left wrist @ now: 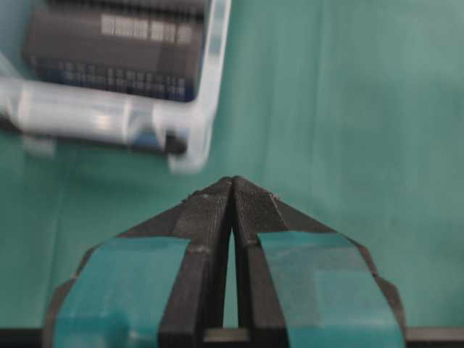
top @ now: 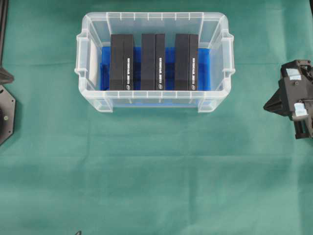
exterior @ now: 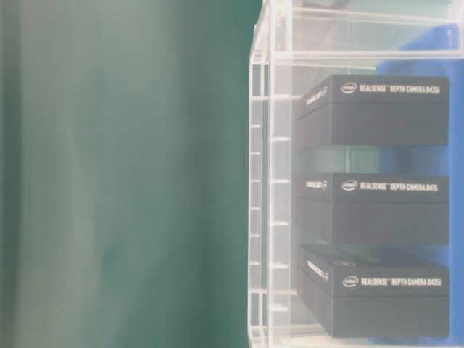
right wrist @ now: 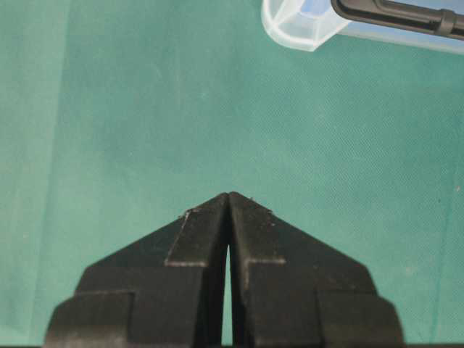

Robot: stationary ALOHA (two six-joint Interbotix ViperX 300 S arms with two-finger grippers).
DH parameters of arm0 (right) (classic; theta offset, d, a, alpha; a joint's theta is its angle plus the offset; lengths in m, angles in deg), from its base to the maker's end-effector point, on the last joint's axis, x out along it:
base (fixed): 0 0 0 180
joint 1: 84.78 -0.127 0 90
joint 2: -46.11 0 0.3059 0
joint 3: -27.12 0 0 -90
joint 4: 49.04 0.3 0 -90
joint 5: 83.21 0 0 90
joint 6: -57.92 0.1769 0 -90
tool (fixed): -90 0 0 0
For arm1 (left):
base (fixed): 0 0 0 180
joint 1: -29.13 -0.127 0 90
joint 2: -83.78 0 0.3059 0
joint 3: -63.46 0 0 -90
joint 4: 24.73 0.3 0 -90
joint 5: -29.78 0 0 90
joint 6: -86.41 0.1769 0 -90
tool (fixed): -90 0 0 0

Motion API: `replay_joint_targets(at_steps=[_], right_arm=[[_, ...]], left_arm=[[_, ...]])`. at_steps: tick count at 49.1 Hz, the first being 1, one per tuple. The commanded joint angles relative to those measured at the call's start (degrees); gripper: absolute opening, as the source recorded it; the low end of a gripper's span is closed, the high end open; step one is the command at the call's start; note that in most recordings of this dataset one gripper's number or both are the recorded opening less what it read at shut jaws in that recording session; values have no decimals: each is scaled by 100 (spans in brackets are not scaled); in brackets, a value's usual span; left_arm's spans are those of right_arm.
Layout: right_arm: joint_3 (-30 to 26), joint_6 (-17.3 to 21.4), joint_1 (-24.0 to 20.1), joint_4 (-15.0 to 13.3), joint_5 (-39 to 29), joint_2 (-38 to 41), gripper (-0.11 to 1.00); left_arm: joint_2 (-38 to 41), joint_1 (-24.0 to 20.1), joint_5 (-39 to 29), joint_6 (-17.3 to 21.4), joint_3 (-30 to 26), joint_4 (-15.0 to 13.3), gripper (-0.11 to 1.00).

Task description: Take the box out of the case with the left arm.

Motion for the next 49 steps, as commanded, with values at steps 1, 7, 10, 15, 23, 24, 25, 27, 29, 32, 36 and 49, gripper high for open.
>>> replay_joint_targets(at_steps=[1,7,10,15,23,24,25,27,29,32,36,49], right_arm=[[-141,26,9,0,-35,18,-1],[-132,26,9,9,-53,18,-1],[-132,26,9,9,-53,9,-1],[-141,26,9,0,-53,18,-1],[-141,26,9,9,-53,18,-1],[-141,26,9,0,-53,18,-1],[-141,26,9,9,-53,18,-1],[-141,26,9,9,-53,18,-1],[-141,26,9,9,-53,18,-1],[-141,26,9,9,-53,18,-1],[-141,26,9,9,-62,18,-1],[-158,26,9,0,-308,18,-1]], left_arm=[[167,18,-536,-114,-316,9,2],[281,18,-1028,-237,-422,9,2],[334,18,-1107,-246,-431,0,2],[439,18,-1116,-246,-448,0,2],[563,18,-1151,-562,-545,-18,2],[571,18,-1169,-694,-563,-26,2],[589,18,-1169,-835,-571,-26,2],[615,18,-1204,-1204,-606,-26,2],[642,18,-1248,-1626,-642,-26,2],[703,18,-1354,-2391,-677,-18,2],[835,18,-1547,-3445,-721,-18,2],[1222,18,-2162,-6820,-932,-18,2]])
